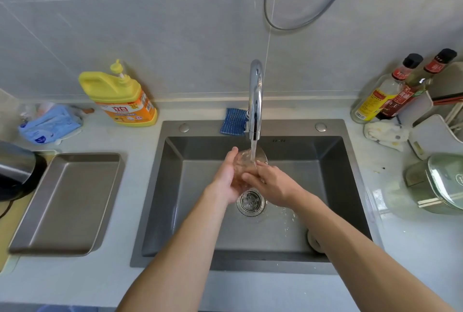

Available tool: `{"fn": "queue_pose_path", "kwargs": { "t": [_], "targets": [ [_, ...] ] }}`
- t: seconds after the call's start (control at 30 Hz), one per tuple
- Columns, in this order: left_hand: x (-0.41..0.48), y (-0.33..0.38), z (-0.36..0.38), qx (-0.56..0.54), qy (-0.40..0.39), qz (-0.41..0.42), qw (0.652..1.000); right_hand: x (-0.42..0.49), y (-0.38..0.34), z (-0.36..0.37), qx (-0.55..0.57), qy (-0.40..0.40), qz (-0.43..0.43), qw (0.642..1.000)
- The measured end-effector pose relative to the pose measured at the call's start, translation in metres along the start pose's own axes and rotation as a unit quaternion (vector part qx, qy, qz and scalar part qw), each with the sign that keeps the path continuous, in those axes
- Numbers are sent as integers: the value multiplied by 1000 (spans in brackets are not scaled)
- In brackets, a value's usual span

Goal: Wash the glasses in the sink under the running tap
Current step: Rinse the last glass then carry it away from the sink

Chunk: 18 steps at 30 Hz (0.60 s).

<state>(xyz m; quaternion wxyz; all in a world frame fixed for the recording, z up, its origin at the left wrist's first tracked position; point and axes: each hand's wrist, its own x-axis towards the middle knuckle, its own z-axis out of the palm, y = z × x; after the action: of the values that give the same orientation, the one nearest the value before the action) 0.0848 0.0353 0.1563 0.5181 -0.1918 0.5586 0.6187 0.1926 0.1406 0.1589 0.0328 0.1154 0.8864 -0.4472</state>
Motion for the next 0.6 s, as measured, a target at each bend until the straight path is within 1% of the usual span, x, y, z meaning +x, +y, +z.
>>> {"fn": "queue_pose_path", "kwargs": {
  "t": [0.07, 0.13, 0.17, 0.2, 0.23, 0.27, 0.33, 0.37, 0.4, 0.43, 0.47, 0.53, 0.57, 0.6],
  "targets": [
    [-4, -3, 3, -16, -13, 9, 1000, 4, -8, 5, 62, 79, 61, 993],
    [-4, -8, 5, -12, 0, 48, 999, 8, -14, 10, 175, 132, 118, 968],
    [-5, -10, 7, -6, 10, 66, 998, 9, -10, 16, 233, 133, 129, 955],
    [-4, -11, 6, 0, 17, 77, 997, 8, -6, 20, 255, 116, 119, 952],
    [-2, -9, 4, -1, 22, 75, 997, 7, -1, 20, 241, 88, 94, 962],
    [-2, -6, 3, -8, 25, 60, 998, 4, 1, 17, 194, 55, 64, 977],
    [-1, 0, 0, -22, 22, 29, 999, -2, 6, 11, 41, 3, 8, 999],
    [1, 0, -3, -19, 18, 22, 999, -2, 7, 8, -21, -14, 8, 1000],
    [1, -1, -3, -15, 18, 24, 999, -3, 4, 5, -52, -13, 21, 998],
    [-4, -2, -1, -15, 15, 32, 999, 0, 1, 6, -55, 11, 41, 998],
    [-5, -5, 1, -18, 14, 44, 999, 1, -7, 6, -29, 47, 58, 997],
    [-5, -12, 4, -27, 15, 75, 997, 6, -19, 9, 104, 135, 108, 979],
    [-7, -13, 6, -27, 21, 96, 995, 7, -20, 11, 181, 152, 125, 964],
    [-8, -12, 6, -24, 30, 111, 993, 6, -21, 12, 240, 147, 125, 952]
  ]
}}
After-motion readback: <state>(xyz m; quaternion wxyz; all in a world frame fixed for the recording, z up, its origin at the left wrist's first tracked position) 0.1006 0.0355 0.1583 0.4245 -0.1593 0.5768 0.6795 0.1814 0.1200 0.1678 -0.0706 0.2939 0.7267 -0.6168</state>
